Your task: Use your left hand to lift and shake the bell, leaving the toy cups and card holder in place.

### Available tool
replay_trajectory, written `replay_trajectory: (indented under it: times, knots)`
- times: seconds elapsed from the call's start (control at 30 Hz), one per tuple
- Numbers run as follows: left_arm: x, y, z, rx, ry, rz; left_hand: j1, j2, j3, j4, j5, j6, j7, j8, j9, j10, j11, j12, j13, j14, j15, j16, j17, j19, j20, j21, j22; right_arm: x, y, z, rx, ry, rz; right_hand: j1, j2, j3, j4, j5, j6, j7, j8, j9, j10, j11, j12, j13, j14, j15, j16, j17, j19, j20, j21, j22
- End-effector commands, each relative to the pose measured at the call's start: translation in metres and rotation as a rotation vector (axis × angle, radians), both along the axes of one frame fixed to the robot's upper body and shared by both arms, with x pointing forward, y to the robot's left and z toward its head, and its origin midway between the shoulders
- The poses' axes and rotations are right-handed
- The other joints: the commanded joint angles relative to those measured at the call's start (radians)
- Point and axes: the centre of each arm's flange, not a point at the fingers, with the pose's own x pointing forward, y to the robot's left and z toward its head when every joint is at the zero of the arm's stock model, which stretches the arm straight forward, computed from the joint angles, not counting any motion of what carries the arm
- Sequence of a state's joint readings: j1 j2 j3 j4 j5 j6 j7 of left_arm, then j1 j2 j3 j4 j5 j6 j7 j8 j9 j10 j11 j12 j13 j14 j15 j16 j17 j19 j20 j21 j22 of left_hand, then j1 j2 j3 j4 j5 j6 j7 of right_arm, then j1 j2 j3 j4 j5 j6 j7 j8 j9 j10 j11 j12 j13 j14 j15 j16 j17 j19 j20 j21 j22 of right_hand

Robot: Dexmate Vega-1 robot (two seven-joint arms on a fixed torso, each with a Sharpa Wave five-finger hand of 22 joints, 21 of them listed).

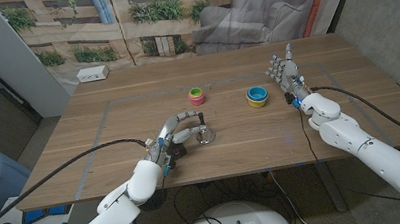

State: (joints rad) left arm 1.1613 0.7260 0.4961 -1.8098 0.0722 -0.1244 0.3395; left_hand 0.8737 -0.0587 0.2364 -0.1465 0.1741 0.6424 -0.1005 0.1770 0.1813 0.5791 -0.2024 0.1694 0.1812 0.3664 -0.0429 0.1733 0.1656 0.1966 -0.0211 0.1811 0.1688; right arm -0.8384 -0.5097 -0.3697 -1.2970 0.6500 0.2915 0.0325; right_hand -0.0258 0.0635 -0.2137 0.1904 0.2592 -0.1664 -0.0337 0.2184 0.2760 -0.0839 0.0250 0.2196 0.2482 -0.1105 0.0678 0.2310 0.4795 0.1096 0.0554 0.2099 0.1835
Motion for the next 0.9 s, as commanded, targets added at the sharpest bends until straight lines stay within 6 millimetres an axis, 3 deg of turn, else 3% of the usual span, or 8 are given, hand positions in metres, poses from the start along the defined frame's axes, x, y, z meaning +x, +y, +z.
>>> replay_trajectory:
  times: [0.03,0.27,0.5,0.73,0.9]
  knots:
    - [0.005,0.009,0.006,0.024,0.025,-0.048,-0.036,-0.005,-0.013,0.005,0.005,-0.054,0.006,0.001,0.001,-0.069,0.011,0.001,-0.001,-0.053,-0.042,-0.004,0.001,-0.042,-0.009,-0.004,0.0,0.0,0.001,0.0,0.0,0.0,0.0,0.003,0.097,-0.006,-0.001,0.007,-0.01,0.0,0.006,0.003,-0.004,-0.001,0.005,0.002,-0.004,-0.001,0.003,0.004,0.006,0.0,0.005,0.003]
    - [0.007,0.019,0.009,-0.012,0.088,-0.119,-0.07,-0.007,-0.023,0.012,0.004,-0.097,0.018,0.003,0.0,-0.121,0.042,0.004,-0.002,-0.107,-0.025,-0.005,0.001,-0.08,-0.002,-0.006,0.0,0.0,0.0,0.0,0.0,0.0,0.0,0.003,0.097,-0.006,-0.001,0.007,-0.01,0.0,0.006,0.003,-0.004,-0.001,0.005,0.002,-0.004,-0.001,0.003,0.004,0.006,-0.001,0.005,0.003]
    - [0.004,0.03,0.023,-0.058,0.072,-0.171,-0.117,0.008,-0.031,0.026,0.004,-0.137,0.049,0.005,-0.002,-0.174,0.077,0.008,-0.002,-0.148,0.0,-0.001,0.002,-0.11,0.011,-0.003,0.0,0.0,0.0,0.0,0.0,0.0,0.0,0.003,0.097,-0.006,-0.001,0.007,-0.01,0.0,0.006,0.003,-0.004,-0.002,0.005,0.002,-0.004,-0.002,0.003,0.004,0.006,0.0,0.005,0.003]
    - [0.007,0.04,0.032,-0.103,0.072,-0.202,-0.139,0.016,-0.034,0.032,0.003,-0.13,0.055,0.008,-0.004,-0.181,0.094,0.01,-0.003,-0.146,-0.003,0.002,0.002,-0.112,-0.015,-0.001,-0.001,0.0,0.0,0.0,0.0,0.0,0.0,0.003,0.097,-0.006,-0.001,0.007,-0.009,0.001,0.006,0.003,-0.004,0.001,0.005,0.002,-0.003,-0.001,0.003,0.004,0.006,0.0,0.005,0.003]
    - [0.012,0.049,0.038,-0.144,0.067,-0.208,-0.155,0.019,-0.038,0.037,0.002,-0.143,0.056,0.004,-0.004,-0.2,0.097,0.007,-0.003,-0.155,-0.003,0.001,0.002,-0.113,-0.016,0.0,-0.001,0.0,0.0,0.0,0.0,0.0,0.0,0.003,0.097,-0.006,-0.001,0.007,-0.01,0.001,0.006,0.003,-0.003,0.0,0.005,0.002,-0.003,-0.002,0.003,0.004,0.006,0.0,0.005,0.003]
